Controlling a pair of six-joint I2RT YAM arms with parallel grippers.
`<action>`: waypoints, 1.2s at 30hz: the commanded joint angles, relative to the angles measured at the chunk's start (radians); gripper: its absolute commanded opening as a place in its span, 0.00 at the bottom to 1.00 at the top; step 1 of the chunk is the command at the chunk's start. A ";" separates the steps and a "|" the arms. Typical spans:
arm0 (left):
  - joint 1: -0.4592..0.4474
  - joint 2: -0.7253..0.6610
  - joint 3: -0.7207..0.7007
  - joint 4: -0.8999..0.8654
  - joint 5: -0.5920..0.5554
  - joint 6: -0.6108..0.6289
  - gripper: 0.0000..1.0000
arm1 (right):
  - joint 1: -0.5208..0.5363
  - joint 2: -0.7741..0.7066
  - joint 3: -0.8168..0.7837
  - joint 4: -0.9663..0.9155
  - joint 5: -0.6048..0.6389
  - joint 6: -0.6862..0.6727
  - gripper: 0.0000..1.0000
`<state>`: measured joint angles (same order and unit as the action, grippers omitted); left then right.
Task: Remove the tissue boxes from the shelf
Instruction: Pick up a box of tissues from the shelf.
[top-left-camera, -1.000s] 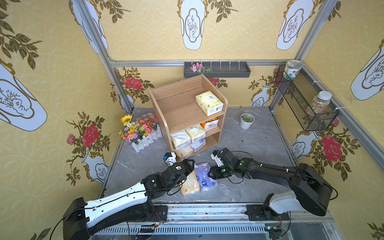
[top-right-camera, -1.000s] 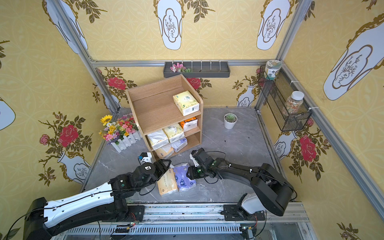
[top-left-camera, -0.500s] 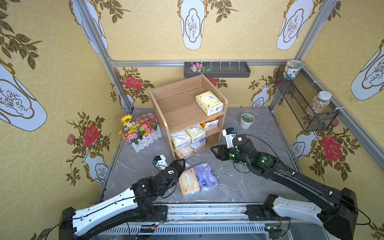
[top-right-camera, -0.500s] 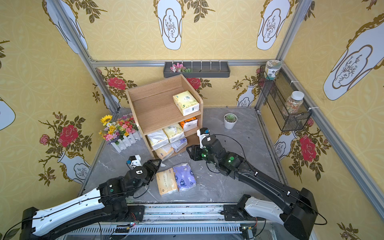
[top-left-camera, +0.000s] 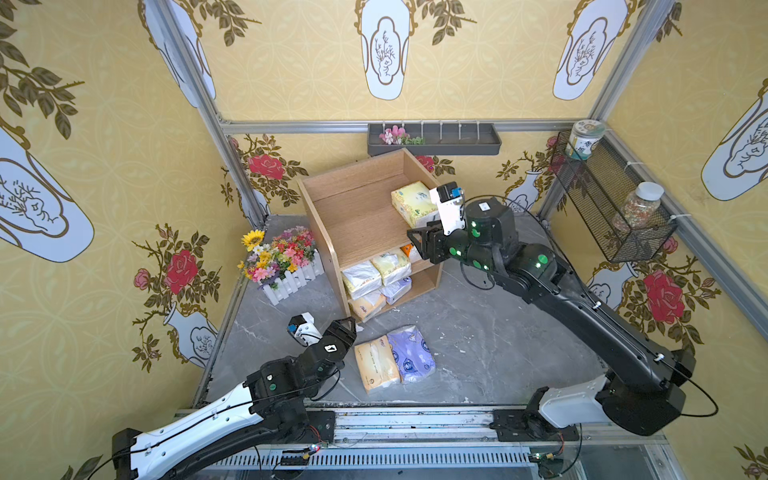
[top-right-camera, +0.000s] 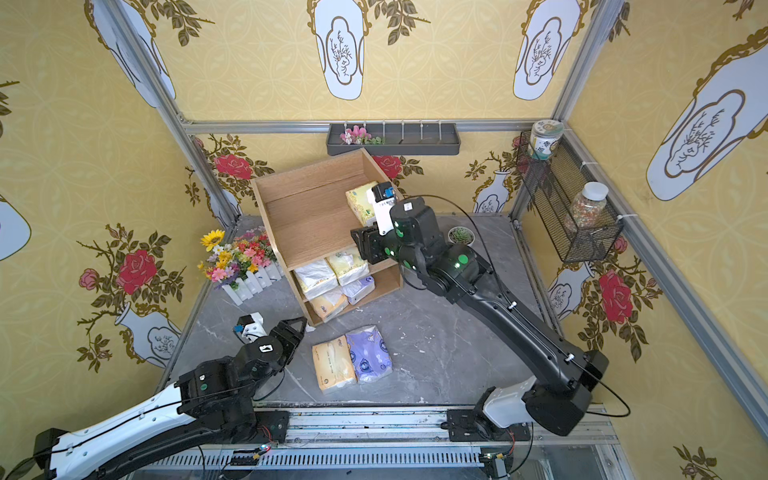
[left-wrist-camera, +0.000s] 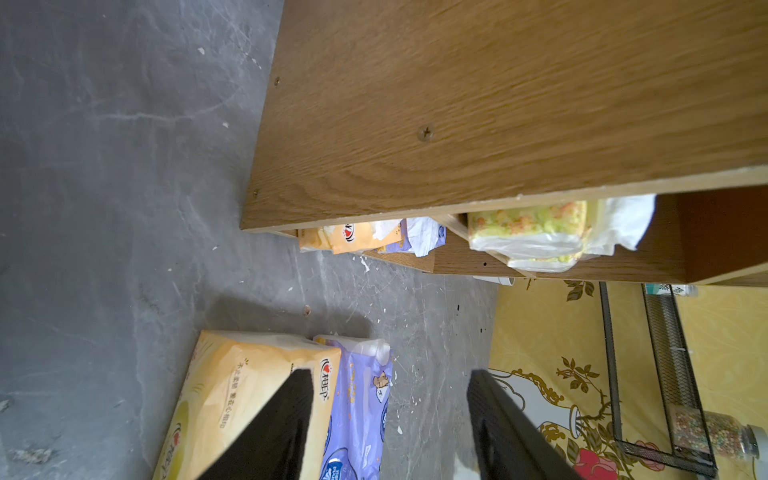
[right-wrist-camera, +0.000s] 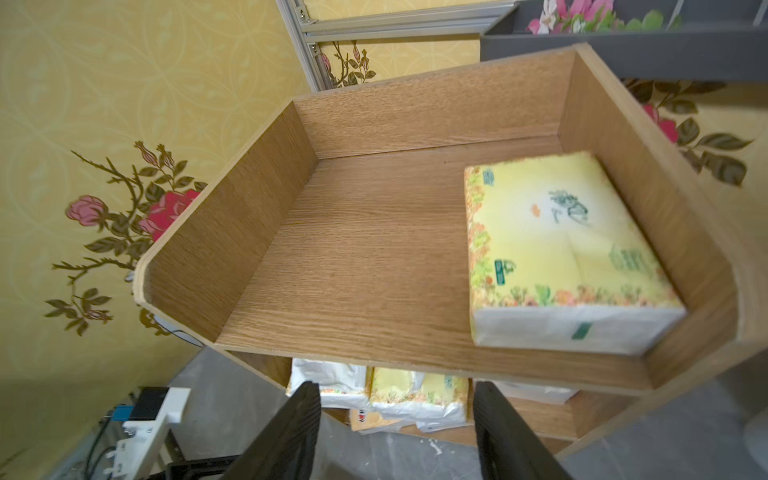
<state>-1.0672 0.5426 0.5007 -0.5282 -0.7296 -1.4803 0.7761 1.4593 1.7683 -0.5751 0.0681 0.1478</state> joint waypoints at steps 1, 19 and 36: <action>-0.001 -0.002 -0.006 0.003 0.013 0.036 0.65 | -0.001 0.053 0.092 -0.101 0.066 -0.189 0.63; -0.001 0.023 -0.011 0.116 0.081 0.121 0.65 | -0.033 0.324 0.361 -0.164 0.239 -0.358 0.70; -0.001 0.046 -0.011 0.157 0.082 0.126 0.65 | -0.048 0.347 0.283 -0.184 0.343 -0.375 0.36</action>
<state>-1.0672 0.5835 0.4877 -0.4084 -0.6510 -1.3697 0.7303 1.8133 2.0686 -0.6910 0.3828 -0.2321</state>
